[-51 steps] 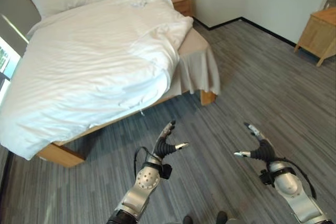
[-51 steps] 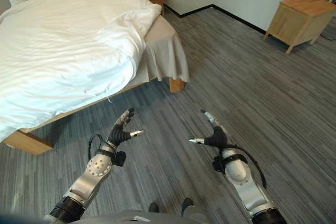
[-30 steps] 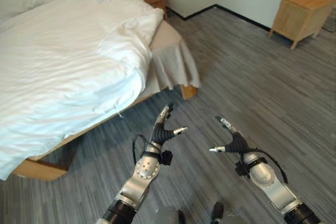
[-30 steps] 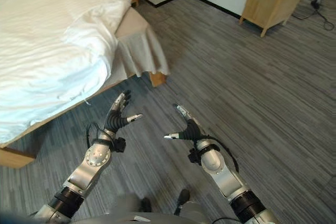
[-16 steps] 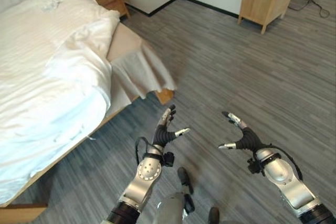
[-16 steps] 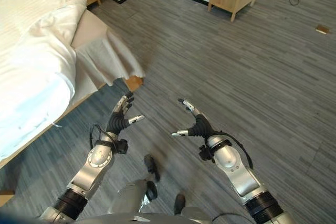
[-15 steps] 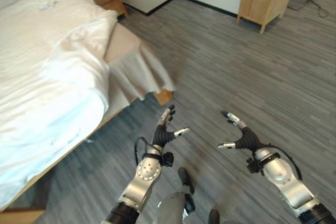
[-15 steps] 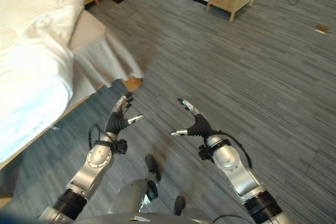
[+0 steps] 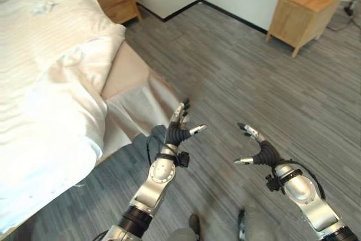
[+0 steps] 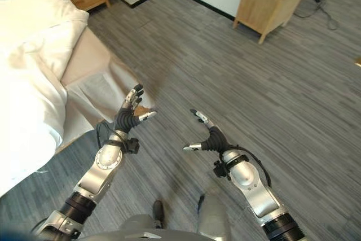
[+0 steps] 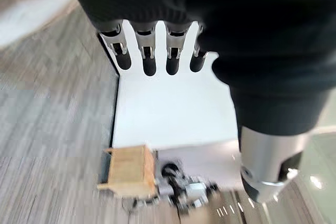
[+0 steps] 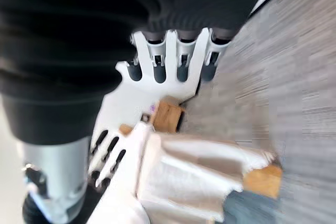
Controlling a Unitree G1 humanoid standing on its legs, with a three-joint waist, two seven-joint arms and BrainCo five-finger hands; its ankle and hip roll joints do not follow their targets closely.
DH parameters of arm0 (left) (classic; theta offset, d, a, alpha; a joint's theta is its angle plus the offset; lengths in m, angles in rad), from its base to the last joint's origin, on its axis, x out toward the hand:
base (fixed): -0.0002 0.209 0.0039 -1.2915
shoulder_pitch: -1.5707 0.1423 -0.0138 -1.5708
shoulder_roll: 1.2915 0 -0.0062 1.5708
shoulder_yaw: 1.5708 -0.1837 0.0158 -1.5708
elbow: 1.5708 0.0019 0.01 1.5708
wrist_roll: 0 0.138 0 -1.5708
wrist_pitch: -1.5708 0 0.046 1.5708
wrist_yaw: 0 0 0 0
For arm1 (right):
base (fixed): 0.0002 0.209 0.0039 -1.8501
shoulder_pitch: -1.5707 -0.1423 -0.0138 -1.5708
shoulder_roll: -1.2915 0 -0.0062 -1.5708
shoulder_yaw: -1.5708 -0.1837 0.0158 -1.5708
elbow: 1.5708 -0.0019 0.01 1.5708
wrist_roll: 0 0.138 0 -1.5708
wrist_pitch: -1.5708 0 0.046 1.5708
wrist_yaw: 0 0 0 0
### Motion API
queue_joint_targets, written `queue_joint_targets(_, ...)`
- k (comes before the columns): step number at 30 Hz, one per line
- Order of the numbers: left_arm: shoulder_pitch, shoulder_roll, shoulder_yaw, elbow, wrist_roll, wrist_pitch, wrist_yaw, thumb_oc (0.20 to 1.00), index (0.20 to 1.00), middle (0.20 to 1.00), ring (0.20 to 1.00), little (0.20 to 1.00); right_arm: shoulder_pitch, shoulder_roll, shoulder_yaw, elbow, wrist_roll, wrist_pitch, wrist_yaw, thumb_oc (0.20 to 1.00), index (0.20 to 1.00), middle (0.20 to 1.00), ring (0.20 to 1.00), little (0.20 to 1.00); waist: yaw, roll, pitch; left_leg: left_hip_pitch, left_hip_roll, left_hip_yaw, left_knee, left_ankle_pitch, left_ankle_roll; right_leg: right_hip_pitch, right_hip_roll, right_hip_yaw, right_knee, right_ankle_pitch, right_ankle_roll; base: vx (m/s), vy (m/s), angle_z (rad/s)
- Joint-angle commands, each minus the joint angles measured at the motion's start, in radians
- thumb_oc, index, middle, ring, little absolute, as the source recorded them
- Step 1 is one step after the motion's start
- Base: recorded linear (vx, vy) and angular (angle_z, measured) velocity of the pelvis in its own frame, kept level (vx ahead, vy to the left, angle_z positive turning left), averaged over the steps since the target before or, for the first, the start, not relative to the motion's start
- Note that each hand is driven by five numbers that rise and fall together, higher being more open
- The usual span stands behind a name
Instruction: Making the bed.
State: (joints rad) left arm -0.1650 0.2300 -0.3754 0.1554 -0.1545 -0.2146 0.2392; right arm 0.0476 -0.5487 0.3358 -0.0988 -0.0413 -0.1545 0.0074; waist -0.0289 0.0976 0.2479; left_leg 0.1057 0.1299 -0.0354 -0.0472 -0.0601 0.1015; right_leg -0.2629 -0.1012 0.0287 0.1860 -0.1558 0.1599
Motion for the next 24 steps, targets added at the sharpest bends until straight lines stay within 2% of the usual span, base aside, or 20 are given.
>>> queue_joint_targets(1,0.041,0.065,0.014,-0.034,-0.035,-0.037,-0.014,1.0,1.0,1.0,1.0,1.0,-0.066,0.06,-0.005,0.026,-0.027,-0.019,-0.012,1.0,1.0,1.0,1.0,1.0,0.021,-0.079,-0.029,0.055,-0.118,0.076,-0.04,-0.038,-0.126,0.119,-0.029,0.006,-0.226,0.199,0.062,0.66,-0.301,2.22)
queue_joint_targets(2,0.041,0.07,0.019,-0.03,-0.044,-0.036,-0.022,1.0,1.0,1.0,1.0,1.0,-0.072,0.059,0.007,0.023,-0.052,-0.008,-0.007,1.0,1.0,1.0,1.0,1.0,0.019,-0.082,-0.029,0.088,-0.106,0.018,-0.04,-0.059,-0.137,0.072,-0.042,0.037,-0.242,0.237,0.077,0.6,-0.308,2.46)
queue_joint_targets(4,0.046,0.075,0.034,-0.027,-0.059,-0.04,-0.029,1.0,1.0,1.0,1.0,1.0,-0.083,0.054,0.017,0.022,-0.082,0.002,0.0,1.0,1.0,1.0,1.0,1.0,0.03,-0.092,-0.031,0.135,-0.09,-0.027,-0.04,-0.096,-0.151,0.073,-0.068,-0.01,-0.226,0.253,0.081,0.5,-0.313,2.01)
queue_joint_targets(5,0.048,0.076,0.032,-0.024,-0.057,-0.038,-0.039,1.0,1.0,1.0,1.0,1.0,-0.081,0.061,0.015,0.026,-0.082,0.006,0.001,1.0,1.0,1.0,1.0,1.0,0.027,-0.106,-0.034,0.15,-0.092,-0.053,-0.04,-0.095,-0.154,0.091,-0.082,-0.022,-0.23,0.265,0.077,0.24,-0.198,1.38)
queue_joint_targets(8,0.06,0.071,0.036,-0.019,-0.058,-0.041,-0.044,1.0,1.0,1.0,1.0,1.0,-0.076,0.068,0.016,0.029,-0.081,0.004,0.006,1.0,1.0,1.0,1.0,1.0,0.022,-0.107,-0.041,0.17,-0.08,-0.068,-0.031,-0.105,-0.162,0.123,-0.084,-0.042,-0.242,0.274,0.079,0.25,-0.22,1.27)
queue_joint_targets(9,0.089,0.055,0.051,-0.021,-0.098,-0.036,-0.06,1.0,1.0,1.0,1.0,1.0,-0.062,0.071,0.007,0.045,-0.059,0.002,0.009,1.0,1.0,1.0,1.0,1.0,0.035,-0.111,-0.05,0.089,-0.062,-0.027,0.197,-0.031,-0.223,0.226,-0.092,-0.106,-0.262,0.266,0.049,0.37,-0.347,1.14)
queue_joint_targets(10,0.099,0.053,0.057,-0.027,-0.111,-0.037,-0.07,1.0,1.0,1.0,1.0,1.0,-0.06,0.071,0.003,0.041,-0.028,-0.002,0.008,1.0,1.0,1.0,1.0,1.0,0.04,-0.117,-0.044,0.036,-0.047,0.012,0.29,0.018,-0.235,0.271,-0.093,-0.138,-0.273,0.251,0.031,0.37,-0.347,1.0)
queue_joint_targets(11,0.099,0.054,0.057,-0.028,-0.111,-0.036,-0.07,1.0,1.0,1.0,1.0,1.0,-0.06,0.071,0.003,0.041,-0.028,-0.002,0.008,1.0,1.0,1.0,1.0,1.0,0.036,-0.116,-0.044,0.03,-0.046,0.008,0.3,0.013,-0.235,0.272,-0.092,-0.142,-0.273,0.25,0.03,0.21,-0.269,0.63)
queue_joint_targets(12,0.113,0.053,0.063,-0.032,-0.132,-0.037,-0.085,1.0,1.0,1.0,1.0,1.0,-0.051,0.07,-0.002,0.035,-0.009,-0.002,0.007,1.0,1.0,1.0,1.0,1.0,0.043,-0.13,-0.028,-0.029,0.002,0.13,0.425,0.052,-0.226,0.338,-0.091,-0.189,-0.273,0.205,0.0,0.19,-0.282,0.45)
queue_joint_targets(14,0.121,0.057,0.072,-0.034,-0.145,-0.031,-0.092,1.0,1.0,1.0,1.0,1.0,-0.041,0.073,-0.009,0.046,-0.007,0.005,0.004,1.0,1.0,1.0,1.0,1.0,0.045,-0.142,-0.015,-0.094,0.05,0.265,0.485,0.053,-0.215,0.381,-0.086,-0.232,-0.273,0.167,-0.018,0.22,-0.282,0.63)
queue_joint_targets(15,0.127,0.057,0.073,-0.035,-0.149,-0.028,-0.097,1.0,1.0,1.0,1.0,1.0,-0.032,0.075,-0.015,0.046,-0.007,0.008,0.005,1.0,1.0,1.0,1.0,1.0,0.045,-0.143,-0.015,-0.117,0.065,0.308,0.471,0.05,-0.211,0.391,-0.086,-0.244,-0.273,0.153,-0.019,0.21,-0.113,0.68)
queue_joint_targets(17,0.144,0.061,0.078,-0.043,-0.15,-0.019,-0.112,1.0,1.0,1.0,1.0,1.0,-0.01,0.076,-0.031,0.043,0.0,0.01,0.014,1.0,1.0,1.0,1.0,1.0,0.047,-0.14,-0.027,-0.147,0.041,0.368,0.349,0.011,-0.191,0.407,-0.079,-0.267,-0.273,0.124,-0.014,0.26,-0.031,0.74)
queue_joint_targets(19,0.16,0.064,0.075,-0.043,-0.137,-0.015,-0.118,1.0,1.0,1.0,1.0,1.0,0.004,0.08,-0.037,0.045,0.006,0.013,0.02,1.0,1.0,1.0,1.0,1.0,0.056,-0.119,-0.036,-0.185,0.023,0.379,0.215,0.062,-0.193,0.424,-0.051,-0.271,-0.273,0.097,-0.007,0.34,0.023,0.61)
queue_joint_targets(20,0.163,0.064,0.072,-0.045,-0.133,-0.012,-0.118,1.0,1.0,1.0,1.0,1.0,0.01,0.084,-0.034,0.056,0.004,0.011,0.016,1.0,1.0,1.0,1.0,1.0,0.062,-0.105,-0.04,-0.201,0.028,0.381,0.116,0.136,-0.208,0.439,-0.035,-0.273,-0.273,0.076,-0.005,0.4,0.047,0.35)
queue_joint_targets(22,0.174,0.061,0.066,-0.048,-0.131,-0.007,-0.118,1.0,1.0,1.0,1.0,1.0,0.013,0.089,-0.036,0.064,-0.004,0.01,0.006,1.0,1.0,1.0,1.0,1.0,0.077,-0.095,-0.036,-0.239,0.052,0.388,-0.009,0.21,-0.229,0.476,-0.022,-0.284,-0.273,0.043,-0.003,0.44,0.047,0.18)
queue_joint_targets(24,0.182,0.06,0.063,-0.055,-0.137,-0.005,-0.117,1.0,1.0,1.0,1.0,1.0,0.015,0.095,-0.035,0.066,0.002,0.006,0.0,1.0,1.0,1.0,1.0,1.0,0.091,-0.095,-0.031,-0.306,0.085,0.398,-0.04,0.231,-0.243,0.52,-0.017,-0.288,-0.273,0.022,-0.002,0.41,0.045,0.01)
